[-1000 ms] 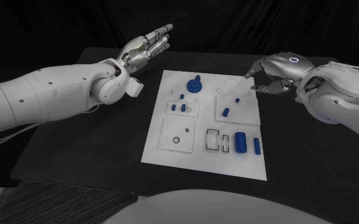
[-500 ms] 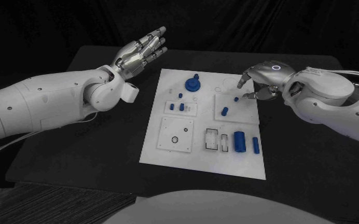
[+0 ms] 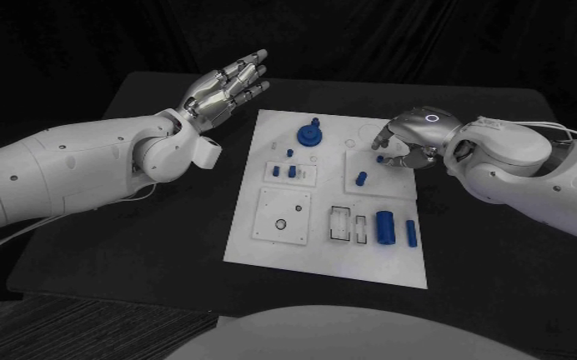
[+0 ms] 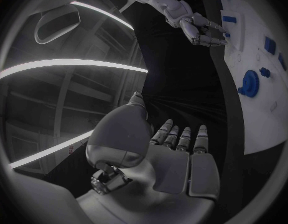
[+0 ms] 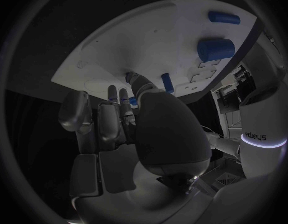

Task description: Assemble the parts on the task board

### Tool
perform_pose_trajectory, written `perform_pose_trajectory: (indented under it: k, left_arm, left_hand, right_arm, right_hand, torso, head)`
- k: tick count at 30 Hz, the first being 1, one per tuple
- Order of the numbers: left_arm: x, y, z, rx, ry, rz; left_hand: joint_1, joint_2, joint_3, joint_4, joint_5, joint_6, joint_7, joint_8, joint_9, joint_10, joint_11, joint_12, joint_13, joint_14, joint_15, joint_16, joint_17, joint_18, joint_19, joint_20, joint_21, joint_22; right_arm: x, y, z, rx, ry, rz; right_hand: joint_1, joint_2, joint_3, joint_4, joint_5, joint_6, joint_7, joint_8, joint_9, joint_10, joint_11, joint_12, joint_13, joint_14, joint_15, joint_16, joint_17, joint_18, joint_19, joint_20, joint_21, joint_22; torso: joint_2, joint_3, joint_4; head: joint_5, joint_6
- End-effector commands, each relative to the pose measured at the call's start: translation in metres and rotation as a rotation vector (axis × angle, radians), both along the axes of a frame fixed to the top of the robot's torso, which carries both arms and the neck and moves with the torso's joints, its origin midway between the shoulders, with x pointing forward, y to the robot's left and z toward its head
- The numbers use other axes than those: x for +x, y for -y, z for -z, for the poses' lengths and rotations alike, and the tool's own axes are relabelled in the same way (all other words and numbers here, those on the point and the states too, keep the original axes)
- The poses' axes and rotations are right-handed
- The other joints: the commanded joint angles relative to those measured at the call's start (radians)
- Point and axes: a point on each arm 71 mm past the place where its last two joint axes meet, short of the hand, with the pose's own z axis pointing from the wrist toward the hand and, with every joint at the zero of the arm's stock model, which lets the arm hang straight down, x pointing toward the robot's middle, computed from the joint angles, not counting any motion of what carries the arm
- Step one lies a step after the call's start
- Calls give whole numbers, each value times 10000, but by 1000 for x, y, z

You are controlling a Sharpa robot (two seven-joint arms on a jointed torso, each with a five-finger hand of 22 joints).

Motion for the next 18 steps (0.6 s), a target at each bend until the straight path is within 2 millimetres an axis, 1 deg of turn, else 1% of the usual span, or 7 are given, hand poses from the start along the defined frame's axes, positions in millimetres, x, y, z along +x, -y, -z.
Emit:
perform_pose_trajectory:
  k: [1, 3, 7, 8, 13, 14, 18]
  left_arm:
    - [-3, 1, -9, -1010, 941, 209]
    - [-3, 1, -8, -1009, 916, 234]
    - [-2, 2, -7, -1000, 861, 282]
    - [-2, 2, -7, -995, 848, 289]
    - [-2, 2, -6, -970, 799, 299]
    - [-2, 2, -6, -967, 791, 303]
    - [-2, 3, -6, -960, 755, 328]
  left_hand:
    - [134, 9, -75, -12, 101, 108, 37, 61, 13, 23, 93, 21, 16, -1, 60, -36, -15, 92, -7, 95, 14, 39]
    - [184, 24, -88, -17, 149, 124, 50, 62, 14, 23, 107, 21, 16, -1, 81, -36, -15, 93, -1, 110, 21, 79]
    - [305, 63, -128, -28, 230, 170, 87, 66, 18, 25, 134, 24, 17, -1, 148, -36, -15, 97, 27, 182, 45, 218]
    - [341, 77, -137, -33, 255, 190, 101, 69, 20, 26, 144, 26, 17, -1, 161, -36, -15, 99, 35, 202, 50, 245]
    - [456, 135, -153, -49, 372, 216, 138, 71, 22, 27, 173, 28, 18, -1, 207, -36, -15, 99, 56, 253, 61, 297]
    - [503, 155, -160, -58, 429, 216, 140, 70, 22, 29, 178, 31, 19, -1, 225, -36, -15, 99, 63, 273, 64, 312]
    - [634, 209, -178, -85, 602, 221, 145, 69, 22, 29, 182, 32, 19, -1, 290, -36, -15, 100, 89, 330, 78, 386]
  right_arm:
    - [-1, -1, 0, 119, 228, -219]
    - [-1, -1, 0, 122, 218, -224]
    - [-2, -1, 2, 151, 206, -252]
    - [-2, -1, 2, 167, 212, -265]
    - [-3, -1, 3, 227, 239, -304]
    - [-3, -1, 4, 224, 234, -303]
    - [-3, -1, 5, 210, 206, -301]
  right_hand:
    - [81, -59, 79, -19, 65, -84, 29, -43, 17, 116, -12, 63, -6, -52, -42, -29, -11, 66, -11, -51, -53, 1404]
    - [145, -80, 184, -41, 209, -102, 52, -38, 61, 440, -92, 216, 46, -44, -101, -24, -4, 63, 4, -85, -45, 1409]
    - [197, -105, 290, -65, 393, -92, 71, -21, 109, 684, -156, 392, 142, -51, -143, -40, -30, 68, 0, -132, -74, 1405]
    - [233, -123, 374, -87, 622, -55, 83, 0, 143, 690, -173, 434, 182, -54, -162, -44, -34, 67, 0, -156, -83, 1405]
    - [289, -154, 579, -137, 1126, 92, 123, 74, 238, 674, -187, 494, 250, -57, -182, -52, -44, 65, 6, -189, -83, 1410]
    - [301, -169, 660, -166, 1312, 249, 155, 162, 318, 642, -188, 503, 272, -57, -188, -54, -46, 64, 7, -199, -84, 1411]
    - [266, -191, 732, -167, 1437, 275, 170, 178, 370, 550, -157, 461, 270, -59, -177, -57, -51, 62, 7, -198, -88, 1411]
  torso:
    - [-21, -3, 4]
    - [-27, -4, 2]
    - [-15, -8, -3]
    - [-15, -10, -4]
    - [-22, -13, -12]
    - [-26, -14, -15]
    - [-24, -15, -11]
  head:
    - [-26, -1]
    - [-47, -1]
    - [-60, -1]
    - [-62, -1]
    - [-63, -1]
    - [-61, -1]
    - [-78, -1]
